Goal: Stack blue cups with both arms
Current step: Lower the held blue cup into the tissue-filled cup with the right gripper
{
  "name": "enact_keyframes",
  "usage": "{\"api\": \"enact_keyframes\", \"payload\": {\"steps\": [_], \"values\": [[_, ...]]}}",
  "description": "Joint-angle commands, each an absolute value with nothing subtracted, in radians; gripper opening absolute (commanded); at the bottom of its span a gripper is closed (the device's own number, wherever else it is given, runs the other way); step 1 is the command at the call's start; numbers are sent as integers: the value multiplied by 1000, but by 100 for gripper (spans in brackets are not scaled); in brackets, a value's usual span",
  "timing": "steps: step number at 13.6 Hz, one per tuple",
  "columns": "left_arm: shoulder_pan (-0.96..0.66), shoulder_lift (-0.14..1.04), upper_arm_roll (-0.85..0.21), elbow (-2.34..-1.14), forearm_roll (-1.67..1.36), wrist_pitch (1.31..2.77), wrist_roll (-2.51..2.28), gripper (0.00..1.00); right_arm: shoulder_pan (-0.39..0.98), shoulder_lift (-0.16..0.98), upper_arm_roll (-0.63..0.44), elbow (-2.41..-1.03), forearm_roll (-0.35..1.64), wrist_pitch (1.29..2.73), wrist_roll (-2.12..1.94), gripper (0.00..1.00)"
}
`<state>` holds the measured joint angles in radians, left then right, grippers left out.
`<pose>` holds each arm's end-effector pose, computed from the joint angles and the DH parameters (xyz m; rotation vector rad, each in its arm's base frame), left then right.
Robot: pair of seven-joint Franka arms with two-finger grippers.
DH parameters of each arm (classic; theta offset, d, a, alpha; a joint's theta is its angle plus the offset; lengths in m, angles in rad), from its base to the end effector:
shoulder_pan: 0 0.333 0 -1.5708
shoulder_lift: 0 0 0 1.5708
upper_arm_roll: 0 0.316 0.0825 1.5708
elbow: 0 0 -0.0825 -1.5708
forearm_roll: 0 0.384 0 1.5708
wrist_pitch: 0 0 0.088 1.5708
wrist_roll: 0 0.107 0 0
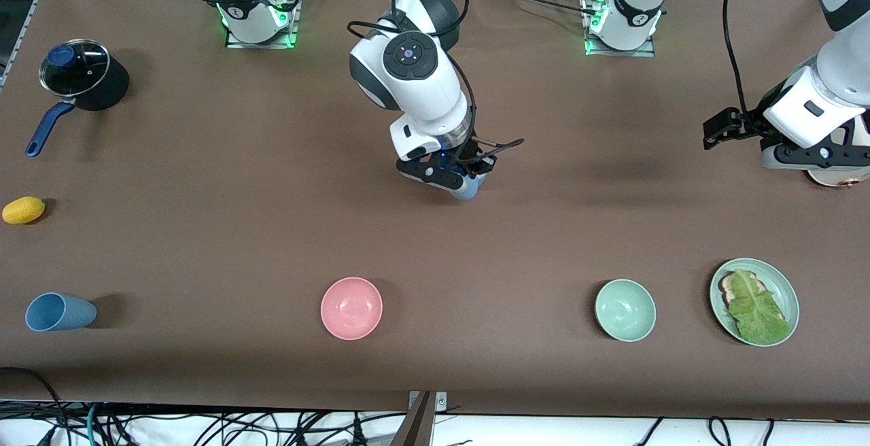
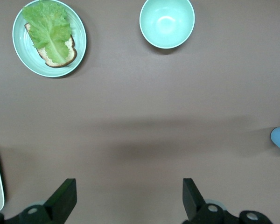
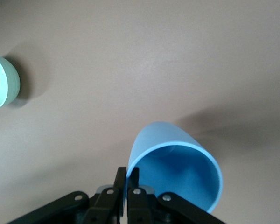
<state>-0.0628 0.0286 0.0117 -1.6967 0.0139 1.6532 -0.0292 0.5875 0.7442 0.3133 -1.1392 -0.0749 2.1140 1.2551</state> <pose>0.5630 -0.0275 0.5559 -3.1224 0.0367 0.1116 0.5408 0.5542 0.4030 -2.7830 0.6081 -0.0138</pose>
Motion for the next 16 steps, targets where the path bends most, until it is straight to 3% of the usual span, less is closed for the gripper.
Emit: {"api": "enact_keyframes", "payload": {"steps": [1, 16], "values": [[-61, 23, 18, -1687, -6, 1629, -3, 100, 606, 782, 313, -1092, -63, 2125, 1279, 0], [-51, 21, 21, -1689, -6, 1624, -3, 100, 632, 793, 313, -1097, -41, 2037, 1287, 0]]}}
